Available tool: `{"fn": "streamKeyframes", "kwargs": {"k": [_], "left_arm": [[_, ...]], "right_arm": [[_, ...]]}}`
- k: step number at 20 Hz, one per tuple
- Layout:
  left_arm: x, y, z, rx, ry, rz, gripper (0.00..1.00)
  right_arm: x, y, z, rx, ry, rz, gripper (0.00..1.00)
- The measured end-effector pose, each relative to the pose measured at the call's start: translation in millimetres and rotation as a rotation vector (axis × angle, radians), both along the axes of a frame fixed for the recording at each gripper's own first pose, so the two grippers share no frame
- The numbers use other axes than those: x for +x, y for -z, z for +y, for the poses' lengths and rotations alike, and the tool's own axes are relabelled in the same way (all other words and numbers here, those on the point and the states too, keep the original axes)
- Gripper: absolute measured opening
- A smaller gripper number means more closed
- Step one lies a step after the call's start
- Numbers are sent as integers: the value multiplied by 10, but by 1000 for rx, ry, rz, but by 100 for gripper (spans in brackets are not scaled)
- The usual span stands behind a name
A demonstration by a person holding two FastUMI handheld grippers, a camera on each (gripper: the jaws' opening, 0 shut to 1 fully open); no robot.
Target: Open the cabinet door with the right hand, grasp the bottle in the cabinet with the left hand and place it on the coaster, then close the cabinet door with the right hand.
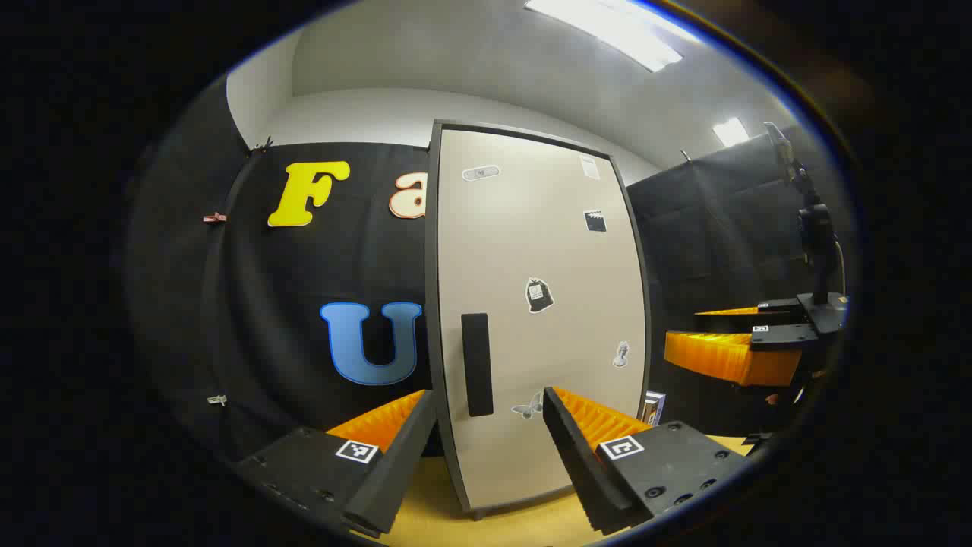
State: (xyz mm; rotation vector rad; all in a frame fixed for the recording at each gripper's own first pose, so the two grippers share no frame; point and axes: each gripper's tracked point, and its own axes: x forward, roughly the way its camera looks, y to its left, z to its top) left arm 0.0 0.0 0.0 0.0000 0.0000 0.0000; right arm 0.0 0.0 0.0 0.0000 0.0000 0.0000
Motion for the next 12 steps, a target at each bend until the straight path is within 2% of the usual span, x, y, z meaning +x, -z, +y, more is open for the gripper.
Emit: {"fn": "streamKeyframes", "kwargs": {"k": [12], "left_arm": [[-34, 9, 0, 11, -4, 8, 91]], "right_arm": [[12, 57, 59, 5, -19, 19, 98]]}}
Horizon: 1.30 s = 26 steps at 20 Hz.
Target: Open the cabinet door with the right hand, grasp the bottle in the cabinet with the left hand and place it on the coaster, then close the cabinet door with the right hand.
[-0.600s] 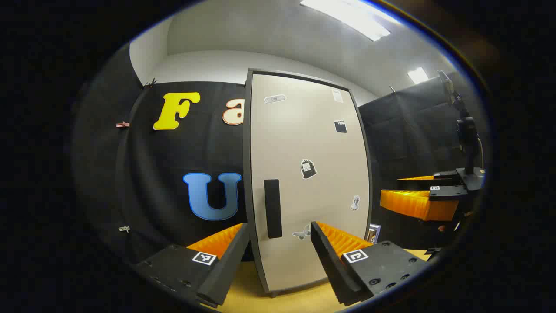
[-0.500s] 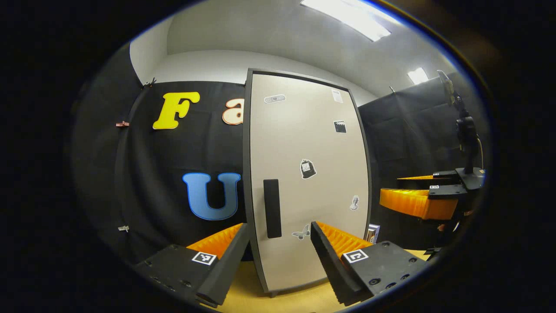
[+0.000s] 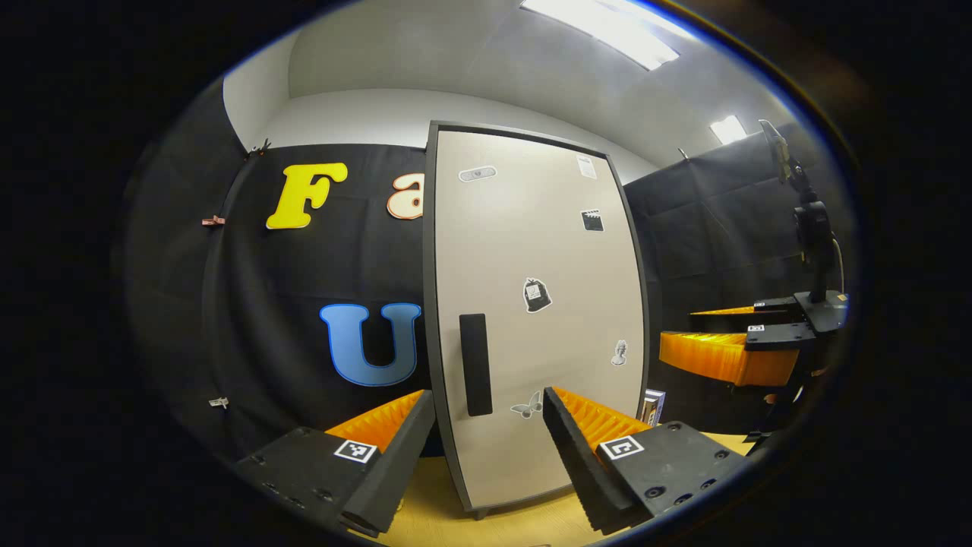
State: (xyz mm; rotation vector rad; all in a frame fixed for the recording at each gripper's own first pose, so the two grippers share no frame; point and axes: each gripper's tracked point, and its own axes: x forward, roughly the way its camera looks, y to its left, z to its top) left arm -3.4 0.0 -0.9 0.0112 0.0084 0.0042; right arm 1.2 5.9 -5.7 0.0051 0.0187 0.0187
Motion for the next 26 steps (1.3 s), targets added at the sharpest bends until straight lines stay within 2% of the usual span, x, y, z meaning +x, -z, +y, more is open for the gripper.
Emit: {"fn": "streamKeyframes", "kwargs": {"k": [17, 23, 26], "left_arm": [[-43, -21, 141, 3, -14, -11, 91], [-170, 35, 368, 4, -46, 1, 91], [-279, 97, 562, 3, -76, 12, 91]], "right_arm": [[36, 45, 184, -15, -29, 17, 98], [94, -22, 512, -51, -67, -27, 98], [209, 19, 812, -34, -121, -19, 97]]}}
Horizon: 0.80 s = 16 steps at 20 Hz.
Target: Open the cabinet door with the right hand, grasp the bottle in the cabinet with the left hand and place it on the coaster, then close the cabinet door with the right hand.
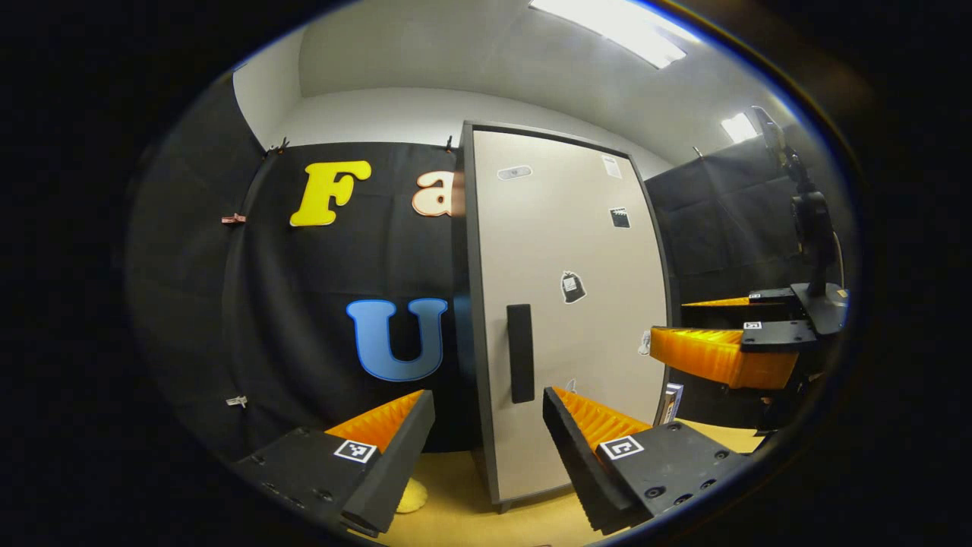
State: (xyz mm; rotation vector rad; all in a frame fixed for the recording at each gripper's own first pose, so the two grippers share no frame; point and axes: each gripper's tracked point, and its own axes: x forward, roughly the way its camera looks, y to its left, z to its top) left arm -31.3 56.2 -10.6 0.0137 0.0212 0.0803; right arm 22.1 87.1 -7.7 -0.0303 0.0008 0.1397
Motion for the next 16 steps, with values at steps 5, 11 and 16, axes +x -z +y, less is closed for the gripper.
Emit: {"fn": "streamKeyframes", "kwargs": {"k": [5, 11, 16], "left_arm": [[-190, 56, 344, 14, -44, -1, 91], [-262, 184, 728, 13, -71, 1, 91], [-155, 308, 909, -34, -59, 5, 91]], "right_arm": [[384, 110, 368, 64, -28, 31, 97], [947, 398, 616, 61, 34, 76, 92], [1284, 573, 726, 33, 104, 74, 76]]}}
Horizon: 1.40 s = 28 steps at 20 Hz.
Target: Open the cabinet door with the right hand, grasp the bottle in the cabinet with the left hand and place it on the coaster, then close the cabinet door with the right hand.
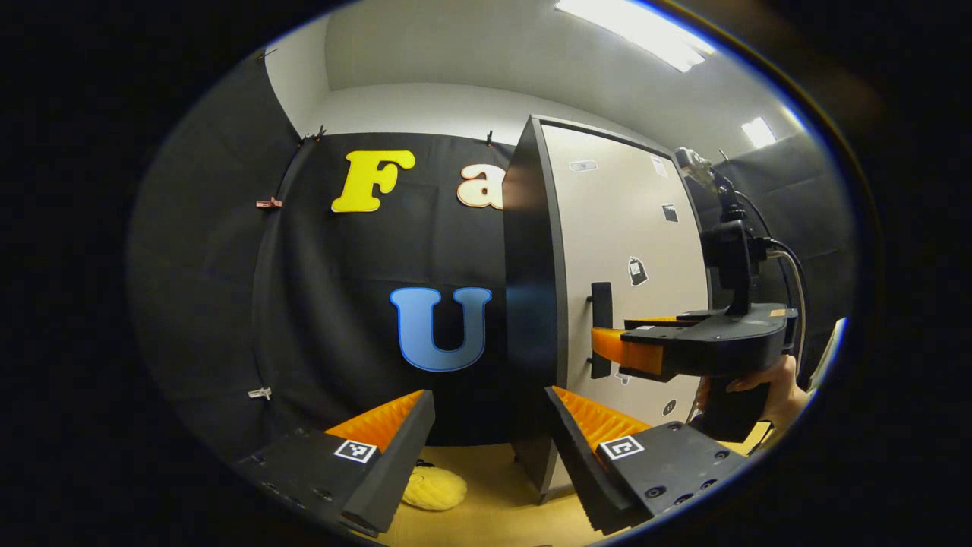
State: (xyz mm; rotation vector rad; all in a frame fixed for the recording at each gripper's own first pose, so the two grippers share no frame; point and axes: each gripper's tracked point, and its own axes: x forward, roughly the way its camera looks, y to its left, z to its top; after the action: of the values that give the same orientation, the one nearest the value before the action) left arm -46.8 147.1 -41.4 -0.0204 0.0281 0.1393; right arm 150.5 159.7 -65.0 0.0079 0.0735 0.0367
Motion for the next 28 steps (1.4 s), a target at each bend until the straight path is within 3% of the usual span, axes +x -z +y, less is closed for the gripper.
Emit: {"fn": "streamKeyframes", "kwargs": {"k": [4, 5, 6, 10, 11, 14, 15, 16, 17, 18, 19, 28], "left_arm": [[60, 51, 142, 8, -2, -2, 91], [72, 54, 183, 9, -6, -2, 91], [76, 74, 223, 7, -9, -2, 91], [103, 142, 335, -1, -24, 5, 91], [107, 146, 359, 0, -29, 6, 91], [107, 180, 390, -8, -34, 9, 91], [101, 191, 394, -13, -36, 12, 91], [106, 205, 391, -19, -38, 16, 91], [103, 206, 383, -25, -37, 18, 91], [92, 203, 372, -28, -36, 19, 91], [74, 184, 363, -29, -37, 16, 91], [-78, -34, 20, 13, -16, -5, 91]], "right_arm": [[189, 60, -11, 25, 57, 8, 74], [222, 58, -30, 21, 74, -1, 58], [237, 34, -53, 15, 91, -15, 53], [238, -12, -79, -6, 140, -46, 52], [264, -3, -60, -7, 146, -51, 39], [235, -29, -79, -16, 155, -53, 39], [283, -17, -89, -19, 155, -49, 27], [302, -13, -87, -26, 149, -43, 31], [287, -6, -88, -32, 145, -31, 23], [284, -15, -80, -37, 136, -30, 23], [283, 4, -79, -40, 125, -17, 13], [-104, -71, -29, 0, 10, 14, 13]]}}
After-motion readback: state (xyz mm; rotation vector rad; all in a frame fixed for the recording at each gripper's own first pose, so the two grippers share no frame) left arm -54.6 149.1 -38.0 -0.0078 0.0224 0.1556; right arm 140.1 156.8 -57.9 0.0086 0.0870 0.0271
